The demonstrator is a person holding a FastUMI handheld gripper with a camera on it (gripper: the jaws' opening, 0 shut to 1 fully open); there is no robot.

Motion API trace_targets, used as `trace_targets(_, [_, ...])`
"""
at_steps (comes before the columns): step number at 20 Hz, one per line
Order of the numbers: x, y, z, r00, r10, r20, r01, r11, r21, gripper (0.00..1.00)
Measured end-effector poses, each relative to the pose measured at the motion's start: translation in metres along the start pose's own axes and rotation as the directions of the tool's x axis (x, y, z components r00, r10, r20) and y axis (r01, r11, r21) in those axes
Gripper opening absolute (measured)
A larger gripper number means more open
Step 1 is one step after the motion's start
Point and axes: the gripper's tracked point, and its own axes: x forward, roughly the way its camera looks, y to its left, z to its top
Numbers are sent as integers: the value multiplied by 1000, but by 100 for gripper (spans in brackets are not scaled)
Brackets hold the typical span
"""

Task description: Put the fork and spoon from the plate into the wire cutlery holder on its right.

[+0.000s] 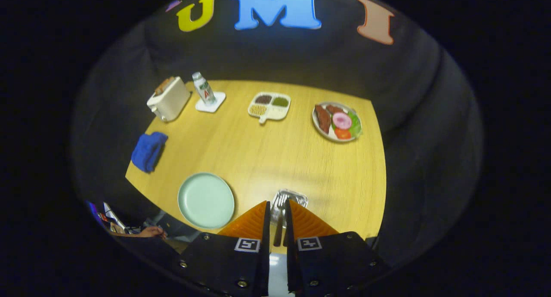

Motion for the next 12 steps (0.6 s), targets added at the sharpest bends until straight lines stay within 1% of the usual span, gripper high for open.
trace_targets(1, [-11,16,11,994,3,112,-3,1000,2,17])
trace_targets(2, [-23,29,22,975,-1,221,0,1000,3,17])
trace_targets(3, [-37,38,36,941,-17,337,17,1000,3,17])
trace_targets(4, [-57,49,48,897,-36,441,45,999,-10,17])
trace_targets(6, [-87,68,56,799,-91,595,115,993,-3,17])
trace_targets(8, [-105,87,66,712,-118,692,145,989,18,17])
trace_targets(9, [-112,90,68,677,-150,721,175,984,39,22])
trace_targets(10, [-116,93,67,653,-173,737,204,978,48,22])
trace_targets(11, [-120,98,71,630,-183,755,222,974,51,28])
trace_targets(12, [-120,102,70,614,-195,765,242,969,52,39])
